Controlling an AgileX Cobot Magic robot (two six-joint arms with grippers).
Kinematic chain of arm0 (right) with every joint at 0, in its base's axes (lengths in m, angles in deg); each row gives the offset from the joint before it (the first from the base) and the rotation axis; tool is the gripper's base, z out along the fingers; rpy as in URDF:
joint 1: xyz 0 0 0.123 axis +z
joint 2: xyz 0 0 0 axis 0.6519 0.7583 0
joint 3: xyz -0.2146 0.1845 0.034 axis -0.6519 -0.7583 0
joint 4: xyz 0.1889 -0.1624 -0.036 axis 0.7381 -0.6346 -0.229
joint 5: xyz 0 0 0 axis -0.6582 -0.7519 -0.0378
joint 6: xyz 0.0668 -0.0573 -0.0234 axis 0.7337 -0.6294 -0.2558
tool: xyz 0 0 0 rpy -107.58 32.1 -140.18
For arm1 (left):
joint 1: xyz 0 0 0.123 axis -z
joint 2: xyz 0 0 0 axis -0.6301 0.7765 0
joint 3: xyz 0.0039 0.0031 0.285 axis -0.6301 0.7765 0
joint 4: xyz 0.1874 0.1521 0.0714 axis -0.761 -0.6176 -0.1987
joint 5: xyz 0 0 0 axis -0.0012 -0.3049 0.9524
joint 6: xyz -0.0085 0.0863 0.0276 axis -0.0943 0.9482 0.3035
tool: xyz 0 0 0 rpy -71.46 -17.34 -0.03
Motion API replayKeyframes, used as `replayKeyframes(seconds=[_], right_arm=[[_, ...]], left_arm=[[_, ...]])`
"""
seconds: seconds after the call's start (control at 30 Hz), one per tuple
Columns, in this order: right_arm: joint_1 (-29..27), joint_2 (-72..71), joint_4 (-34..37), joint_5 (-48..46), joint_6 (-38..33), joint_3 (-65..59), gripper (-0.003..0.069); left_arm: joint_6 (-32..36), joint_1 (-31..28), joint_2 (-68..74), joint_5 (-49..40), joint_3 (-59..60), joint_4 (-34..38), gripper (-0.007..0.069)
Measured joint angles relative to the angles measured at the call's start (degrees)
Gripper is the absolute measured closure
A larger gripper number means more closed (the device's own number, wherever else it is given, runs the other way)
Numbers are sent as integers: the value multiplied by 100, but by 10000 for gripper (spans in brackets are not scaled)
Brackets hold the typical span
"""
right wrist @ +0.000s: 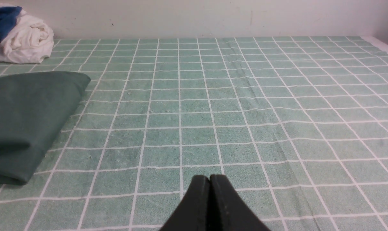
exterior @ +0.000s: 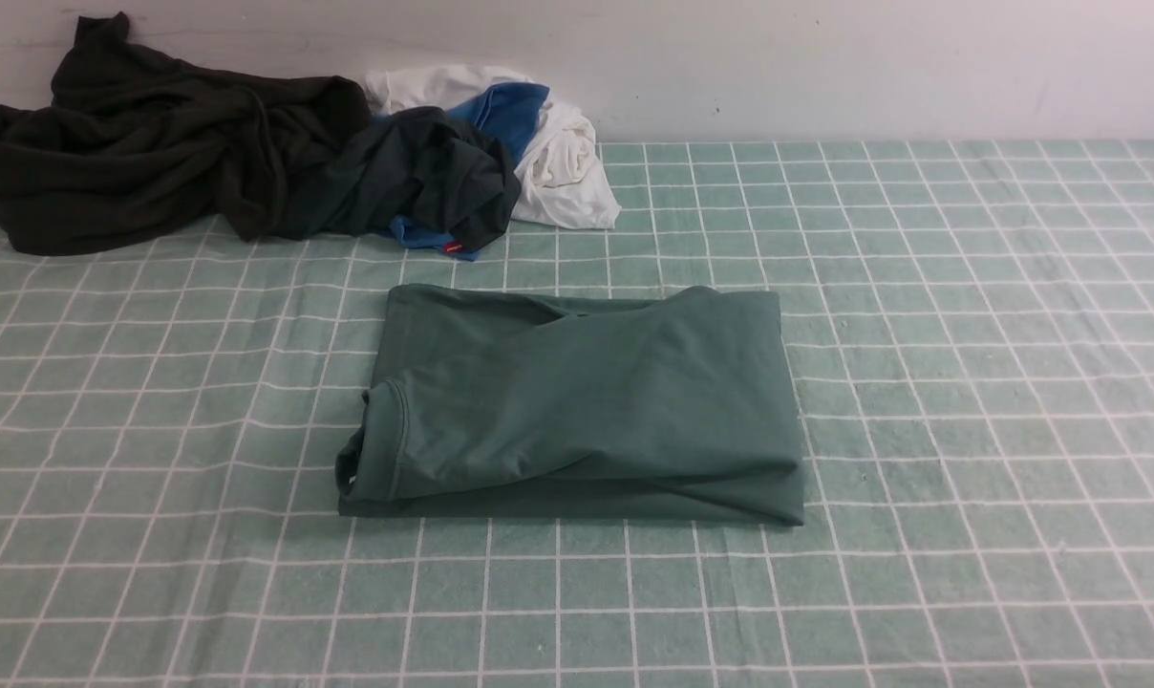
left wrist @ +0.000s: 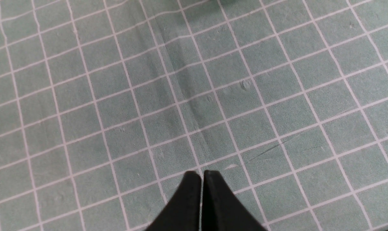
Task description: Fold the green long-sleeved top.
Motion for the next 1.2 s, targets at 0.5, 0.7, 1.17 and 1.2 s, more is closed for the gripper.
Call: replayKeyframes(seconds=[0.5,0.7,1.17,1.2], right_arm=[[0,0,0,0,0,0,673],[0,0,0,0,0,0,673],[0,0,0,0,0,0,673],[0,0,0,0,-5,0,673]], left_arm=[[0,268,0,0,0,-101,628],[0,347,-17,1208,16,-96,628],[0,-901,-1811,6798,3188,89,628],[0,-1034,-1983,6862,3453,89,628]])
